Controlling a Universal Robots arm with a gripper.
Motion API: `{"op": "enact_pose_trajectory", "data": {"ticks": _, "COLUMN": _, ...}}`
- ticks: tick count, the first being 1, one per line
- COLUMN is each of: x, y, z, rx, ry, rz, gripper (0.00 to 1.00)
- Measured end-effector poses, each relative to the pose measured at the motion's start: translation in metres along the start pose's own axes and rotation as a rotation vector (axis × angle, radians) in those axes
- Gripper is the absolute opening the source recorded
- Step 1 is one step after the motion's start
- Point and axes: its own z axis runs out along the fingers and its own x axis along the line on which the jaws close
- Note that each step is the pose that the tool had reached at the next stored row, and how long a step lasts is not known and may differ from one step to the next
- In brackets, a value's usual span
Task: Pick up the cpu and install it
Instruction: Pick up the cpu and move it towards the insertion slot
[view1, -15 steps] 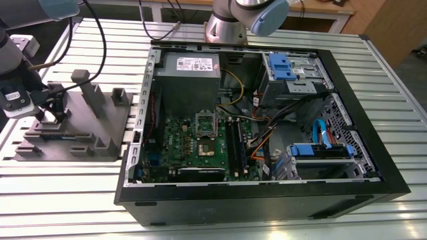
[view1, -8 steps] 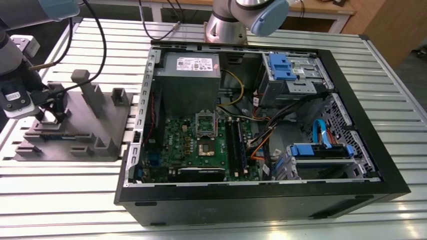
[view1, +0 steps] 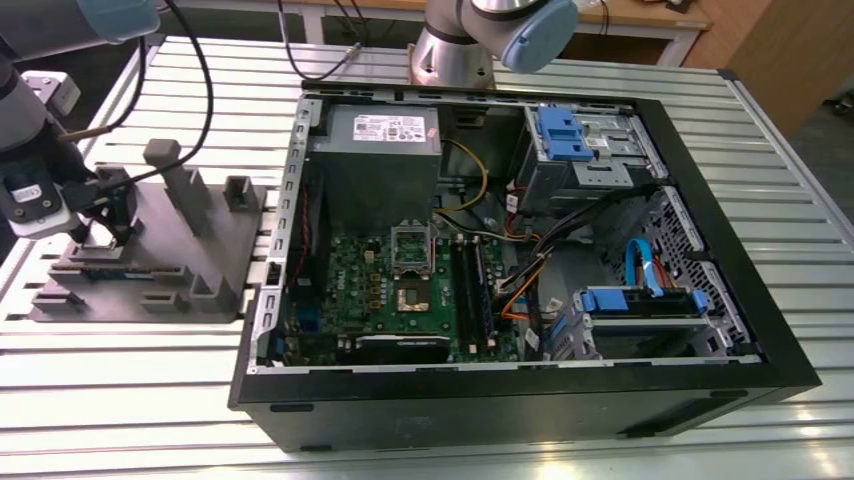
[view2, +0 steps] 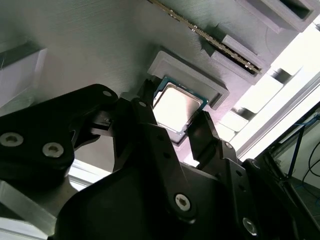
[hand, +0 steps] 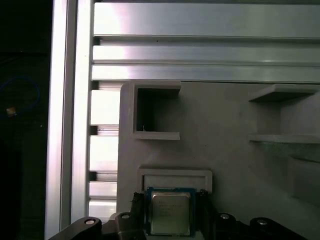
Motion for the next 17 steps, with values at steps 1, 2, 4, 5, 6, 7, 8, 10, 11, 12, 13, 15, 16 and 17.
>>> {"op": "enact_pose_trajectory", "data": {"ticks": 1, "x": 0.0, "y": 0.0, "z": 0.0003, "rx": 0.0001, "ry": -0.0001, "rz": 0.0, "gripper": 0.55}}
{"op": "enact_pose_trajectory", "data": {"ticks": 2, "x": 0.0, "y": -0.0001, "z": 0.0006, "rx": 0.0001, "ry": -0.0001, "rz": 0.0, "gripper": 0.55}}
{"op": "enact_pose_trajectory", "data": {"ticks": 4, "x": 0.0, "y": -0.0001, "z": 0.0007, "rx": 0.0002, "ry": -0.0001, "rz": 0.0, "gripper": 0.55}}
{"op": "enact_pose_trajectory", "data": {"ticks": 5, "x": 0.0, "y": 0.0, "z": 0.0007, "rx": 0.0002, "ry": -0.0002, "rz": 0.0, "gripper": 0.55}}
{"op": "enact_pose_trajectory", "data": {"ticks": 6, "x": 0.0, "y": 0.0, "z": 0.0008, "rx": 0.0001, "ry": -0.0005, "rz": 0.0, "gripper": 0.55}}
{"op": "enact_pose_trajectory", "data": {"ticks": 7, "x": 0.0, "y": 0.0, "z": 0.0007, "rx": 0.0, "ry": -0.0007, "rz": 0.0, "gripper": 0.55}}
{"op": "enact_pose_trajectory", "data": {"ticks": 8, "x": 0.0, "y": 0.0, "z": 0.0003, "rx": 0.0001, "ry": -0.0006, "rz": 0.0, "gripper": 0.55}}
{"op": "enact_pose_trajectory", "data": {"ticks": 10, "x": 0.0001, "y": 0.0, "z": -0.0003, "rx": 0.0001, "ry": -0.0008, "rz": 0.0, "gripper": 0.55}}
{"op": "enact_pose_trajectory", "data": {"ticks": 11, "x": 0.0001, "y": 0.0, "z": -0.0005, "rx": 0.0, "ry": -0.0013, "rz": 0.0, "gripper": 0.55}}
{"op": "enact_pose_trajectory", "data": {"ticks": 12, "x": 0.0002, "y": 0.0, "z": -0.0006, "rx": 0.0, "ry": -0.0019, "rz": 0.0, "gripper": 0.55}}
{"op": "enact_pose_trajectory", "data": {"ticks": 13, "x": 0.0004, "y": 0.0, "z": -0.0008, "rx": 0.0, "ry": -0.0026, "rz": 0.0, "gripper": 0.55}}
{"op": "enact_pose_trajectory", "data": {"ticks": 15, "x": 0.0009, "y": 0.0001, "z": -0.0012, "rx": 0.0002, "ry": -0.0042, "rz": 0.0, "gripper": 0.55}}
{"op": "enact_pose_trajectory", "data": {"ticks": 16, "x": 0.0011, "y": 0.0001, "z": -0.0013, "rx": 0.0002, "ry": -0.0049, "rz": 0.0, "gripper": 0.55}}
{"op": "enact_pose_trajectory", "data": {"ticks": 17, "x": 0.0012, "y": 0.0, "z": -0.0013, "rx": 0.0002, "ry": -0.0057, "rz": 0.0, "gripper": 0.55}}
